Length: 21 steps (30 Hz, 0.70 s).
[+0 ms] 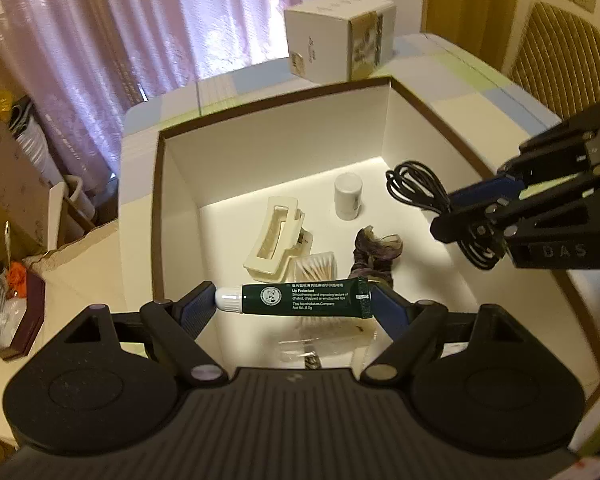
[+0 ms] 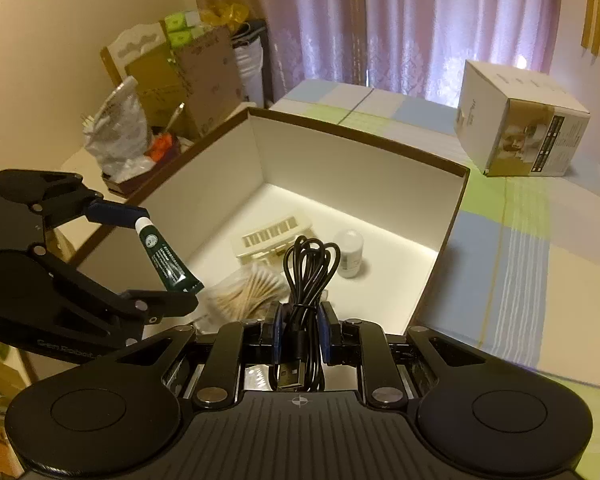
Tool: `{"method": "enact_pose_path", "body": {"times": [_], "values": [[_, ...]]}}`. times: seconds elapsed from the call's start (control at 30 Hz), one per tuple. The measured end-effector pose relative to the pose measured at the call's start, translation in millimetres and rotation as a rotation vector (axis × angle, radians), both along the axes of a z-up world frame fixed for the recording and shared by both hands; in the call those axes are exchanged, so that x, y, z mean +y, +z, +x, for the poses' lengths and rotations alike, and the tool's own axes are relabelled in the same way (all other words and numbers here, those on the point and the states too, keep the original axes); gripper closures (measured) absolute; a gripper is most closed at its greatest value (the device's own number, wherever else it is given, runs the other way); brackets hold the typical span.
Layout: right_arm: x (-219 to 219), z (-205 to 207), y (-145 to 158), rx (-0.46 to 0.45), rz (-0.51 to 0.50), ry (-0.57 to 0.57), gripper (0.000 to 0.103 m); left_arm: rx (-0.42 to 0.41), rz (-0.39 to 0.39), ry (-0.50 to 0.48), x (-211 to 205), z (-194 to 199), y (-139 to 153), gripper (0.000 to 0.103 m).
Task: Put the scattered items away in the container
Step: 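Open the right tool to drop the cable while the left tool releases the tube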
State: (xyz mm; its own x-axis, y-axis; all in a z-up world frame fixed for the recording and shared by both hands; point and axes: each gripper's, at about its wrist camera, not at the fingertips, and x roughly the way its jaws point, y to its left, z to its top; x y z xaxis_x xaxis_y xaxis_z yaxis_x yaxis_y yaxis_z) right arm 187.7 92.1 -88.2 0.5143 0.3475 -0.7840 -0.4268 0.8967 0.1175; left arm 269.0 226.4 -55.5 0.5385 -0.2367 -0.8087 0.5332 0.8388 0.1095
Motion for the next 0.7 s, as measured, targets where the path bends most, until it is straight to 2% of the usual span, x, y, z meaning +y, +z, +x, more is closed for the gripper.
{"method": "enact_pose_path", "body": {"times": [0.37, 0.7], "values": [[8.2, 12.8, -16.8, -0.018, -0.096, -0.002, 0.088, 0.036, 0.060, -0.082, -3.4, 27.0, -29.0, 0.021], [8.4, 19.2, -20.9, -0.014, -0.107, -0.003, 0.088, 0.009, 0.079, -0.101, -3.7, 31.9, -29.5, 0.018]]}}
